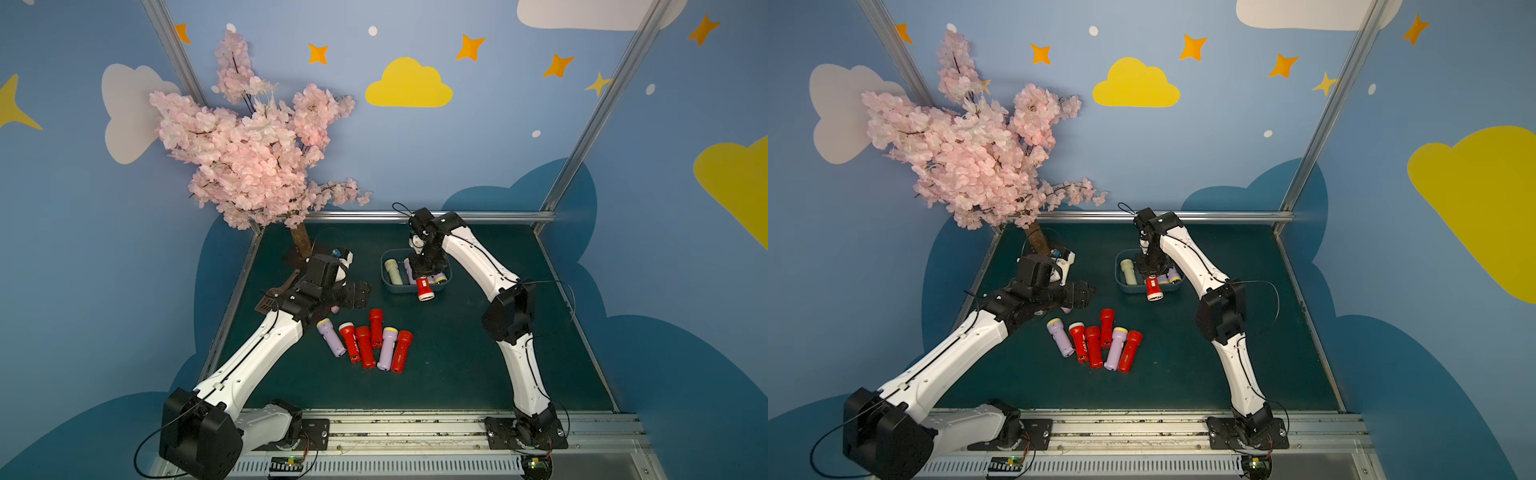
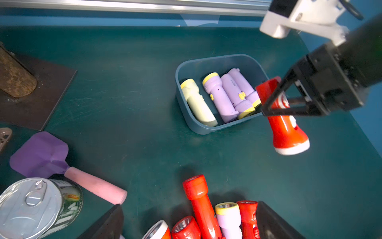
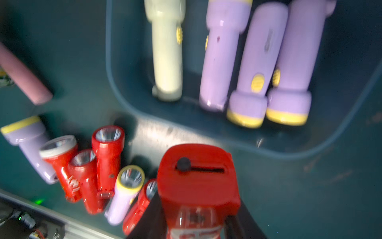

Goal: Put the flashlights into the storage boxes
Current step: Place the flashlight at the storage box.

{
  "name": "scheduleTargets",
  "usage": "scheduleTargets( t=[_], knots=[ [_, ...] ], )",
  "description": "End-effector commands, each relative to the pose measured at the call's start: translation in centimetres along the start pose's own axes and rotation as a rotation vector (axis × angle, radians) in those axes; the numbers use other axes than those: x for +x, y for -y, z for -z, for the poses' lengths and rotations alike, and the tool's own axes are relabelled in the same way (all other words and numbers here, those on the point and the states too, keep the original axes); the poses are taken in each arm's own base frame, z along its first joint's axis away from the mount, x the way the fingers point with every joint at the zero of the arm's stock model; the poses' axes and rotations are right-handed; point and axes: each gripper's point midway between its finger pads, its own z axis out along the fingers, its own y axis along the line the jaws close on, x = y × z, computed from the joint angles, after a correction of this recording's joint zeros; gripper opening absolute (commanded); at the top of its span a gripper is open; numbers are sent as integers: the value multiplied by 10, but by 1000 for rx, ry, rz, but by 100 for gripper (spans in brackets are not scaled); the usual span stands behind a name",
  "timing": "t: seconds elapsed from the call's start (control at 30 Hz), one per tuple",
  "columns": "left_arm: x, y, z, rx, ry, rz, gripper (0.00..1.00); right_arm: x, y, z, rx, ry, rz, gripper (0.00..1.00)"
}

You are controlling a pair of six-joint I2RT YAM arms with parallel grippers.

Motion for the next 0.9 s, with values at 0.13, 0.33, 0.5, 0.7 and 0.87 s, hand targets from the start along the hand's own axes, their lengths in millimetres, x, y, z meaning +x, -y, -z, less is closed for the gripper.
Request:
scheduleTargets(
  t=[0.13,0.33,0.5,0.7,0.87],
  knots=[
    [-25,-7,-7,-2,24,-14,99,-35,14,-1,-64,79,-13,30],
    [-38,-8,-19,13,19,-18,99,-64,19,-12,-144,156,-54,31],
    [-48,-8,-28,23,9,-31,99,-82,11,-23,-227,199,-79,32],
    [-54,-11,-34,31,3,-43,99,-90,4,-44,-288,192,-110,33],
    [-56,-12,-38,47,-4,-40,99,-89,-1,-58,-303,172,-115,35]
  ],
)
